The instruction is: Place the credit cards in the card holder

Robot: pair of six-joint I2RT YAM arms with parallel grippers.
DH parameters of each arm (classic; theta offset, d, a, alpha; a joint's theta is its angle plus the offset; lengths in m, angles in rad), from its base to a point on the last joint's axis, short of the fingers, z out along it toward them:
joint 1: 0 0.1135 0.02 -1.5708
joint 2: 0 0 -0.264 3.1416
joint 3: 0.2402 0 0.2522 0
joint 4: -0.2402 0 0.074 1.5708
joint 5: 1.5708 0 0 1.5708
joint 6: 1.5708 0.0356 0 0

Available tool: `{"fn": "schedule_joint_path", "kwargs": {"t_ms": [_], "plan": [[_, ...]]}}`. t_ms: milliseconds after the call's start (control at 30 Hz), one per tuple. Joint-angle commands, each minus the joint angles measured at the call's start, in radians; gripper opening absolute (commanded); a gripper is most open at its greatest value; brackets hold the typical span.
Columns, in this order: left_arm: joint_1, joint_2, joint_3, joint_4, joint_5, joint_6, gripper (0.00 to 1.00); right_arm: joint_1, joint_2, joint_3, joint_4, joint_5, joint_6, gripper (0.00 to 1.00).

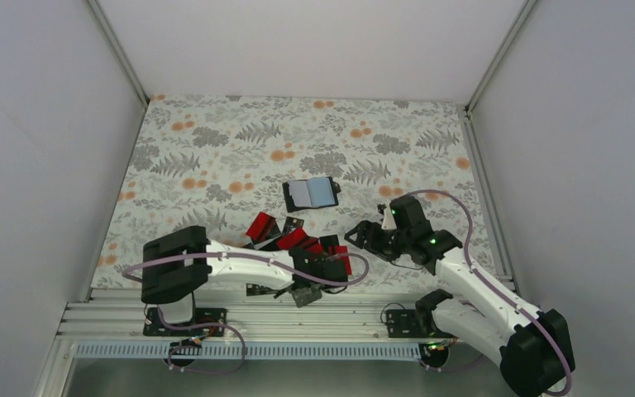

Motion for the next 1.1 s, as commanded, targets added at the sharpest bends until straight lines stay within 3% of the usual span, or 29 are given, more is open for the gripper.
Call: {"fn": "schedule_joint_path", "kwargs": {"t_ms": [0, 500, 1067], "plan": [[0.039, -0.039, -0.004, 0.016, 0.023, 0.028, 0.16, 0.010, -0.008, -0.009, 0.014, -0.002, -0.017, 0.79], [0.089, -0.082, 0.027, -0.001, -0.010, 0.056, 0.03, 0.009, 0.042, 0.008, 0.028, 0.002, -0.037, 0.79], [0.156, -0.196, 0.082, -0.065, -0.106, -0.064, 0.02, 0.009, 0.003, 0.085, 0.080, 0.100, -0.107, 0.78]]}}
